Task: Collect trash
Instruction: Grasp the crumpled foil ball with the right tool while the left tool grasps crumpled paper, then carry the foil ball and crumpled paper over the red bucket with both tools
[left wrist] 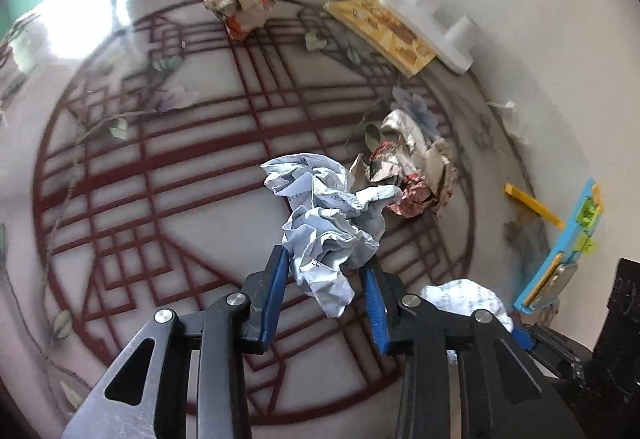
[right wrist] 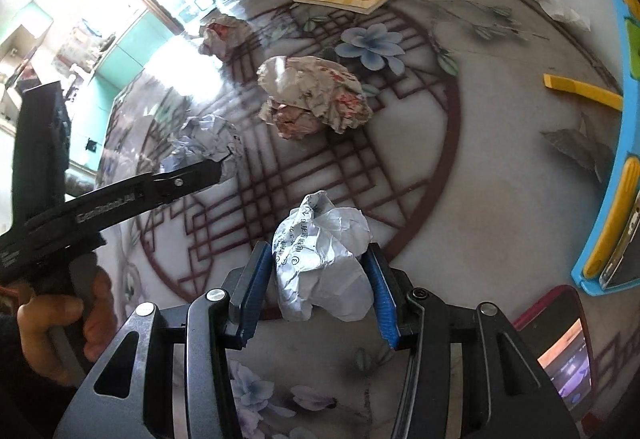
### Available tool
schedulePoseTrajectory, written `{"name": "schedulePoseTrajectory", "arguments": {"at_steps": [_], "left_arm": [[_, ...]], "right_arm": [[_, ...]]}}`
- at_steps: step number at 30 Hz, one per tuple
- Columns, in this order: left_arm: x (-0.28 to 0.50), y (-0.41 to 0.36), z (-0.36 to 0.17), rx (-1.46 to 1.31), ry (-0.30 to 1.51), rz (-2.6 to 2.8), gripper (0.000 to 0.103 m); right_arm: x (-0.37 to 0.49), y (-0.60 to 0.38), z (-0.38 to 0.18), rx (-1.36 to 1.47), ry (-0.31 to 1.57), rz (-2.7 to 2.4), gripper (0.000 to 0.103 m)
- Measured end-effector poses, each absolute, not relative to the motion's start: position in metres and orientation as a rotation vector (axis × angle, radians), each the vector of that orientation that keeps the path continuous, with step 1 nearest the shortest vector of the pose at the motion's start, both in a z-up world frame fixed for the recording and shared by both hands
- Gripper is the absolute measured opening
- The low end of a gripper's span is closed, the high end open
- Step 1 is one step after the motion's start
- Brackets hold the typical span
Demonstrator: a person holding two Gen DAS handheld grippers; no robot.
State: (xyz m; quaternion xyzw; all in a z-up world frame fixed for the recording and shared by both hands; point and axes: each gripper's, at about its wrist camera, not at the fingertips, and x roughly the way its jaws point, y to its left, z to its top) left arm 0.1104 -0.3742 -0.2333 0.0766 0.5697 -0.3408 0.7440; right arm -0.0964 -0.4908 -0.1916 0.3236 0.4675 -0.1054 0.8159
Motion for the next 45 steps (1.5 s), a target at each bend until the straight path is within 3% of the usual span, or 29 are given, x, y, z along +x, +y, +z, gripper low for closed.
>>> {"name": "schedulePoseTrajectory", "arguments": {"at_steps": [15, 45], "left_arm": [[0.079, -0.255, -0.154, 0.132, 1.062, -0.619, 0.034], [0.048, -0.005, -0.127, -0.093, 0.969, -0.256, 0.034]], "right_arm": [[-0.071, -0.432, -0.143, 0.513, 0.967, -0.174, 0.047], [-0.009, -0.244, -0.119, 0.273, 0.979, 0.125, 0.047]]}}
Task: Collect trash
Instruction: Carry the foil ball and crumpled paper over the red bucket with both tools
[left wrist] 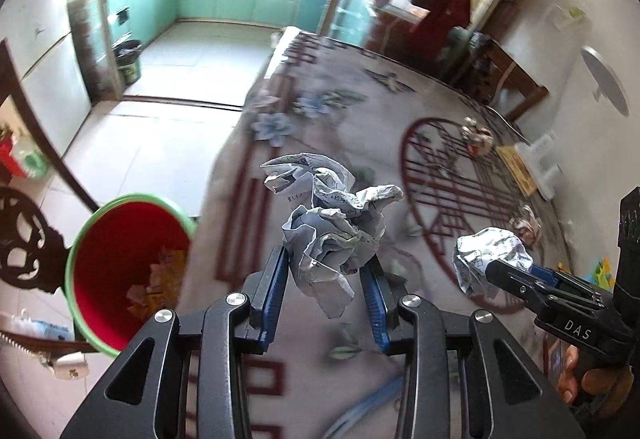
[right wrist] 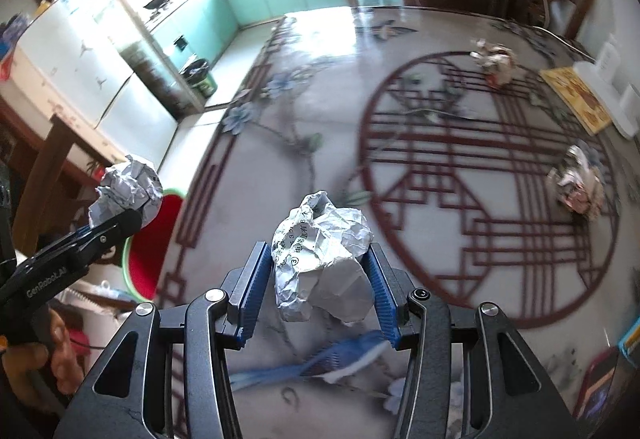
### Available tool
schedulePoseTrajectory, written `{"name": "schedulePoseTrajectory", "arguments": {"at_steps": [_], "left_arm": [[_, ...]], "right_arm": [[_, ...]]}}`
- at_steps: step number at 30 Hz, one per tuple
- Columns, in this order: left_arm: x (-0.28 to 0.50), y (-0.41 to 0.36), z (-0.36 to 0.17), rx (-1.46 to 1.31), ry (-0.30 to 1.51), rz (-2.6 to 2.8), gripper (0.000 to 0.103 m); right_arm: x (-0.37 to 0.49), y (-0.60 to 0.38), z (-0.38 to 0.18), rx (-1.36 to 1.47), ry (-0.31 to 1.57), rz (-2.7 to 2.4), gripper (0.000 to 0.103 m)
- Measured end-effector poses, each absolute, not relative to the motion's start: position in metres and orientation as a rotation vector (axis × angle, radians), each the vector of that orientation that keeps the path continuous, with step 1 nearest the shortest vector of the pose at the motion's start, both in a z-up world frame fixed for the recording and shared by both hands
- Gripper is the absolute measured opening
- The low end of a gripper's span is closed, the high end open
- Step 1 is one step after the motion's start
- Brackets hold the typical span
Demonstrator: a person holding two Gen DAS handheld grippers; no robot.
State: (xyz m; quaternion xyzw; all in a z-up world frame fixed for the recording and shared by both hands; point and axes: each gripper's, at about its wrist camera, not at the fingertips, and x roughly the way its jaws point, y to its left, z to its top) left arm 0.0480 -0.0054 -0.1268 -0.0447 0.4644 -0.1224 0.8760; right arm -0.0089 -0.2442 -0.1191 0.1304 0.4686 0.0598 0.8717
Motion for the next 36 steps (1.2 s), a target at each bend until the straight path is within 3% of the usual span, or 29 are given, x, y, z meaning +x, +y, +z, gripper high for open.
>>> {"name": "schedulePoseTrajectory", "arguments": {"at_steps": [36], "left_arm": [[0.054, 0.202, -0.193, -0.275, 1.051, 0.172, 0.035]], "right_arm": [[0.074, -0.032, -0.132, 0.001, 0.963, 0.54, 0.047]]}}
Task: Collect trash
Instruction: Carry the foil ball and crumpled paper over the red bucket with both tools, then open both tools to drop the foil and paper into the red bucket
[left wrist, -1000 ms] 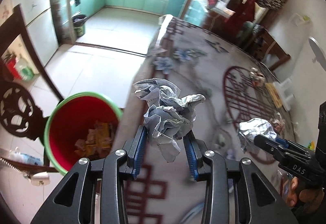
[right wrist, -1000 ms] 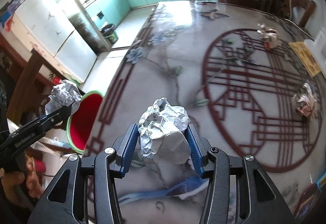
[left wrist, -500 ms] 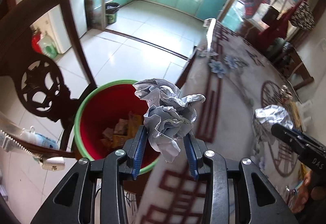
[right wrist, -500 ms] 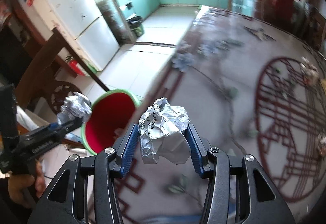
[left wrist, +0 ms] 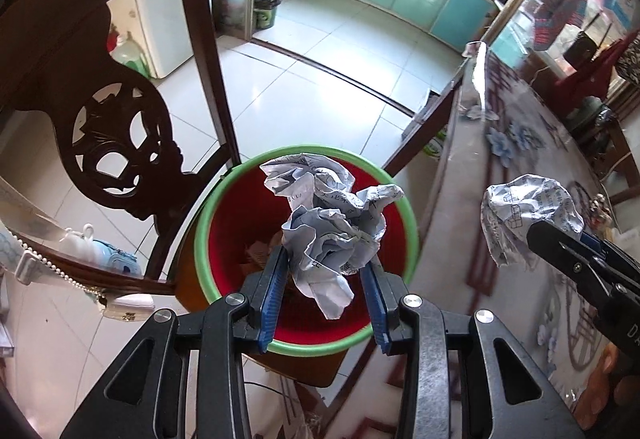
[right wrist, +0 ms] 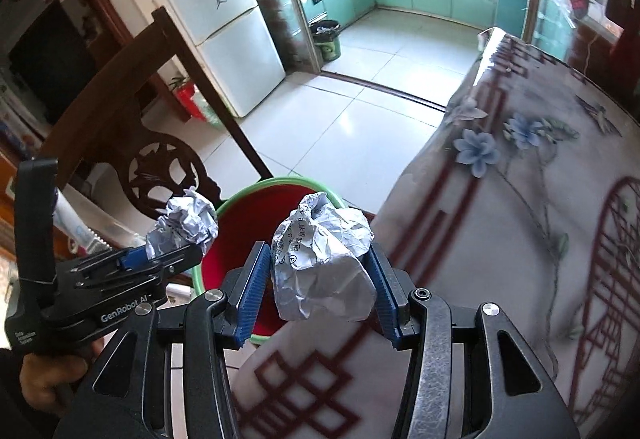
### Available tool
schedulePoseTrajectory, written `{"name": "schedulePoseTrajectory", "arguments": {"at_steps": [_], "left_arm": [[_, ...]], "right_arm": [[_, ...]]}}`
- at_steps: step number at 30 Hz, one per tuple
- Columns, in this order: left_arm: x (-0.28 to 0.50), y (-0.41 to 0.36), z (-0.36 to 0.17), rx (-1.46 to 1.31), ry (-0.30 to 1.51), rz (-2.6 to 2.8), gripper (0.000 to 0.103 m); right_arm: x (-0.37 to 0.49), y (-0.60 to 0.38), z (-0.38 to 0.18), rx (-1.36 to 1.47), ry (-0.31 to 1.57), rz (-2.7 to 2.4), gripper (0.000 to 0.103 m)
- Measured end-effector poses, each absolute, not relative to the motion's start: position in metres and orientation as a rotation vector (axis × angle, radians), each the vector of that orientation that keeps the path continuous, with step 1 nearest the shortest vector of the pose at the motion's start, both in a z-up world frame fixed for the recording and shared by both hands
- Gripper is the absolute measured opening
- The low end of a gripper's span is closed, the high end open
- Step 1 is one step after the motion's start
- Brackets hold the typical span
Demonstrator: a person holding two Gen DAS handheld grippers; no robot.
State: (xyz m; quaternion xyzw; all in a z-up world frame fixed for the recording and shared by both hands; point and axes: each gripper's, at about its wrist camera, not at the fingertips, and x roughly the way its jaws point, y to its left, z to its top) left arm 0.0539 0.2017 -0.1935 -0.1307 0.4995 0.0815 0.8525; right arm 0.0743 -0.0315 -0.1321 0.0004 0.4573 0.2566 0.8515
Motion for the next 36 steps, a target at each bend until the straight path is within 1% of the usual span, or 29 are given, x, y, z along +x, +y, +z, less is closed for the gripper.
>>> {"name": "schedulePoseTrajectory", "arguments": {"at_steps": [8, 29, 30, 33, 34, 36], "left_arm": [[0.071, 0.213, -0.204, -0.276, 1.068, 0.187, 0.035], [0.096, 0.205, -0.213, -0.265, 1.086, 0.178, 0.035], [0.096, 0.205, -0.213, -0.266, 1.085, 0.179, 0.038], [0.096, 0.208, -0.211, -0.286, 1.078, 0.181, 0.042], [0.095, 0.208, -0.21, -0.291, 1.072, 0.18, 0.049], [0.095, 0.208, -0.208, -0.289, 1.065, 0.188, 0.056]], "right_arm": [[0.081, -0.018, -0.14, -0.026, 0.992, 0.563, 0.047], [0.093, -0.008, -0.149, -0.045, 1.018, 0.586, 0.048], [0.093, -0.008, -0.148, -0.045, 1.017, 0.588, 0.05], [0.092, -0.007, -0.147, -0.052, 1.008, 0.583, 0.052], [0.092, -0.006, -0.147, -0.056, 1.013, 0.586, 0.052], [0.092, -0.006, -0.146, -0.057, 1.013, 0.59, 0.052]]}}
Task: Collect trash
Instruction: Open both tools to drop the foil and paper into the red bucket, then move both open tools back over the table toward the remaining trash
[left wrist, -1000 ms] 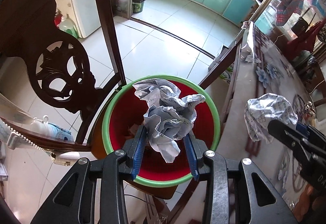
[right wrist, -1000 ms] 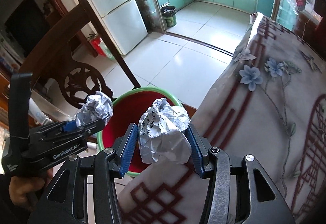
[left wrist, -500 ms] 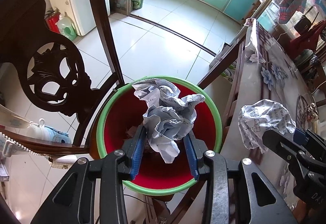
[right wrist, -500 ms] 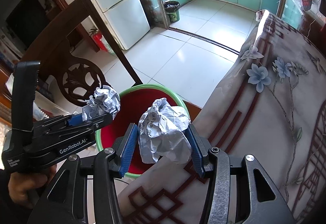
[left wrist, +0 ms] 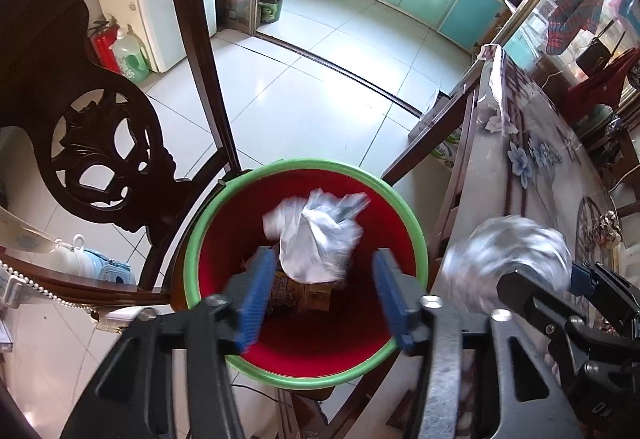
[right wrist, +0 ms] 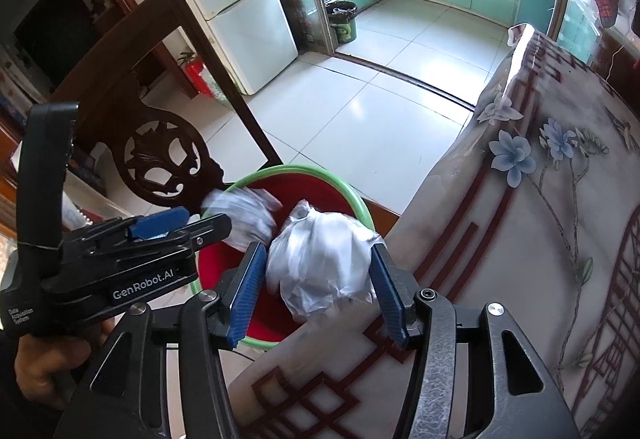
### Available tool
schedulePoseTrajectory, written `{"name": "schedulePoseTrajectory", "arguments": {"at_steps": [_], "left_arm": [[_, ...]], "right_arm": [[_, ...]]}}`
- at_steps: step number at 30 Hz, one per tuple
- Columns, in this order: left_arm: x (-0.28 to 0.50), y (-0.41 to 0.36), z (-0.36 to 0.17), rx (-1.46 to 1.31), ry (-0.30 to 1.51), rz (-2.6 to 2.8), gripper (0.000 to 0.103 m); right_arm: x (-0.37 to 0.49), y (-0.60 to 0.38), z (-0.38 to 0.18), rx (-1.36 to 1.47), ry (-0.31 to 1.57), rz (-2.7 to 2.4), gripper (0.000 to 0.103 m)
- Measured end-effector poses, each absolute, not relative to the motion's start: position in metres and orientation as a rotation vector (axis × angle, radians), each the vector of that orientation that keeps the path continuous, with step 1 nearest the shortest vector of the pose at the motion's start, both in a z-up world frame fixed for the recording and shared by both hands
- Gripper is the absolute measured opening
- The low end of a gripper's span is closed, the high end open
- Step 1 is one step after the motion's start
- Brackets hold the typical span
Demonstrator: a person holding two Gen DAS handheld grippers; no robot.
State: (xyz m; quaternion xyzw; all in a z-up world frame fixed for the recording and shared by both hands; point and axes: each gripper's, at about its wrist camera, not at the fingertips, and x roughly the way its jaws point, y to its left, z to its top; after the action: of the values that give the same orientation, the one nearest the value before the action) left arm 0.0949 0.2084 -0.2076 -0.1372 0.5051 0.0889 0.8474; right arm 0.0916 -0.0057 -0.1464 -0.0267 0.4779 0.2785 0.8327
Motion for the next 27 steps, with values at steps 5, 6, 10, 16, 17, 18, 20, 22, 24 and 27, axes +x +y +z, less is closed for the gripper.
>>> {"name": "schedulePoseTrajectory", "arguments": {"at_steps": [5, 6, 10, 16, 17, 18, 20, 22, 24, 27], "left_arm": [[0.089, 0.208, -0.198, -0.293, 1.042, 0.195, 0.057], [0.088, 0.208, -0.195, -0.291, 1.037, 0.195, 0.057], [0.082, 0.2, -0.184, -0.288, 1.021, 0.184, 0.057], [0.076, 0.17, -0.163, -0.246, 0.998, 0.13, 0.057], [0.075, 0.163, -0.159, -0.238, 0.993, 0.117, 0.057], [0.074, 0.156, -0.156, -0.23, 0.988, 0.102, 0.057], [0.071, 0.137, -0.149, -0.207, 0.98, 0.065, 0.057], [0.07, 0.119, -0.145, -0.19, 0.975, 0.028, 0.057], [0.069, 0.099, -0.141, -0.17, 0.971, -0.009, 0.057], [0.07, 0.069, -0.139, -0.147, 0.976, -0.065, 0.057]], "right_arm": [[0.087, -0.009, -0.139, -0.055, 1.007, 0.591, 0.053], [0.086, -0.011, -0.138, -0.053, 1.004, 0.59, 0.053], [0.078, -0.023, -0.126, -0.03, 0.982, 0.579, 0.057], [0.065, -0.059, -0.11, 0.031, 0.941, 0.529, 0.058], [0.061, -0.07, -0.107, 0.046, 0.932, 0.512, 0.059], [0.06, -0.077, -0.106, 0.055, 0.928, 0.5, 0.061], [0.055, -0.101, -0.105, 0.078, 0.918, 0.456, 0.064], [0.048, -0.133, -0.106, 0.098, 0.913, 0.395, 0.065], [0.042, -0.17, -0.111, 0.109, 0.915, 0.305, 0.066], [0.037, -0.239, -0.121, 0.143, 0.927, 0.134, 0.066]]}}
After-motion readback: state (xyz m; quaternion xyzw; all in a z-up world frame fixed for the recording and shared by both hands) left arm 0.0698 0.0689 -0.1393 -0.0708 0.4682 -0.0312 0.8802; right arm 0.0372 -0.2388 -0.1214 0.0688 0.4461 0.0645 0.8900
